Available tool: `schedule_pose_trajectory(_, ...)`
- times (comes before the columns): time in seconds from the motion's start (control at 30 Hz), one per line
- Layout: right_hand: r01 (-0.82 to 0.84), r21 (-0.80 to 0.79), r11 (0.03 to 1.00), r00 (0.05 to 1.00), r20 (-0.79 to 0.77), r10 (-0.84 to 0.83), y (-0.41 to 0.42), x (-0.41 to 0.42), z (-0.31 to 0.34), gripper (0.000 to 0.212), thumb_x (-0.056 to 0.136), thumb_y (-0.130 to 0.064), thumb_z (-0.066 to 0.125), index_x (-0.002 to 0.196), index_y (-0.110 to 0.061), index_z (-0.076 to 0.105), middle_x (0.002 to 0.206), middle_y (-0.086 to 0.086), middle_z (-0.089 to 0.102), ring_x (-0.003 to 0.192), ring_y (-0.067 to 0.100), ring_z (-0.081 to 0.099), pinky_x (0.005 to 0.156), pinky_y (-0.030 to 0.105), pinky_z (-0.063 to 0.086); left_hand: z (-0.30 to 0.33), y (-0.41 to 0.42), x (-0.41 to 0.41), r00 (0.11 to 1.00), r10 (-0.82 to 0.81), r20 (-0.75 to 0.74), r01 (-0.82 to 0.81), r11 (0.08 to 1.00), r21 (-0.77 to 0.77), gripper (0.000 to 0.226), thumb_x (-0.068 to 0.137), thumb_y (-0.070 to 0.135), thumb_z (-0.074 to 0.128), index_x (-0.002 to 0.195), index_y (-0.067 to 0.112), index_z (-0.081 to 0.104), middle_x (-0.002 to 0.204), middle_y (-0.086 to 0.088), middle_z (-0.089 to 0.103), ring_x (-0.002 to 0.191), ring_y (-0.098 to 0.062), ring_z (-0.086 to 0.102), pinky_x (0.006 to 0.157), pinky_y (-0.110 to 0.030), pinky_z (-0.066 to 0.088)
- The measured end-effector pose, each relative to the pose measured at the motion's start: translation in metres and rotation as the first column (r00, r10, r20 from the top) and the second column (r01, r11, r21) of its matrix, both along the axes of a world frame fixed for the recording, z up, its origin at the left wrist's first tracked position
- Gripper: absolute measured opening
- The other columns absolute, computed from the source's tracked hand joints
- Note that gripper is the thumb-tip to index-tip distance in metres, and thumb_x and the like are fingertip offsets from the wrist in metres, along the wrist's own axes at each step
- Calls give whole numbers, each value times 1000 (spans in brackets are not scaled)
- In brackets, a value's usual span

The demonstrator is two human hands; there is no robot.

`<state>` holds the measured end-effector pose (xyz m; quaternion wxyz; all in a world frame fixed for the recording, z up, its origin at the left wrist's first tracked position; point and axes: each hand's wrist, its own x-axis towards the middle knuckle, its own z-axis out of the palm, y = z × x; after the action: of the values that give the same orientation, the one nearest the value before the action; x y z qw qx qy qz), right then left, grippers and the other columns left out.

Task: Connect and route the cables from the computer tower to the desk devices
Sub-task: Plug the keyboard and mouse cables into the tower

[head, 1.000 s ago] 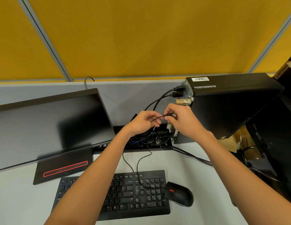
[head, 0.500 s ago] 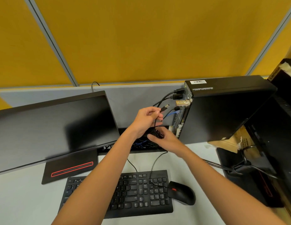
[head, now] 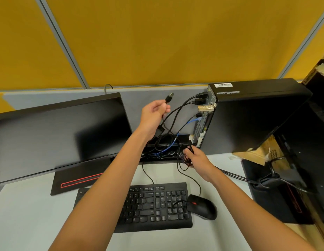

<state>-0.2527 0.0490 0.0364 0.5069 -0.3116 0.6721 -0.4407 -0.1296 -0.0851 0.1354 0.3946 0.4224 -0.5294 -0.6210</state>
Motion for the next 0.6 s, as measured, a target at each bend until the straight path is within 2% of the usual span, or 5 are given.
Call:
schedule_pose_trajectory(0.1, 168, -22, 985, 976, 141, -163, -1, -5, 8, 14, 102, -15, 44, 91, -13, 53, 73, 0, 46, 69, 12, 45, 69, 25, 41, -37, 26, 6, 893, -251, 373, 261, 965, 24, 35, 92, 28, 62, 124, 13, 58, 114, -2, 63, 106, -12, 58, 91, -23, 45)
schedule_pose_trajectory(0.17, 168, -42, 985, 976, 151, -160, -4, -5, 14, 14, 102, -18, 45, 92, -14, 55, 76, 1, 52, 74, 15, 52, 73, 30, 46, -59, 47, 8, 817, -332, 472, 351, 935, 50, 32, 92, 27, 62, 120, 10, 62, 109, -2, 66, 102, -13, 60, 89, -23, 45)
schedule_pose_trajectory(0.27, 152, -73, 986, 982, 120, -142, -4, -2, 24, 20, 101, -31, 47, 111, -14, 54, 97, 3, 63, 89, 16, 61, 82, 34, 52, -66, 69, 3, 911, -230, 342, 255, 966, -30, 22, 95, 22, 58, 110, 13, 69, 99, 3, 68, 90, -5, 63, 80, -18, 47)
schedule_pose_trajectory(0.37, 174, -176, 969, 984, 62, -165, -3, 3, 29, 17, 103, -34, 41, 107, -21, 52, 96, 3, 60, 87, 14, 58, 74, 30, 49, -54, 71, -2, 971, -103, 217, 133, 983, -129, 17, 91, 19, 63, 103, 13, 73, 101, -1, 70, 89, -7, 65, 77, -13, 51)
schedule_pose_trajectory(0.6, 87, -339, 937, 935, -296, -194, -5, 3, 33, 17, 101, -18, 46, 93, -10, 58, 89, 4, 60, 76, 5, 50, 70, 19, 40, -39, 59, -16, 939, -51, 341, 163, 937, -309, 6, 83, 13, 72, 88, 9, 72, 86, 3, 64, 78, -17, 64, 81, -34, 56)
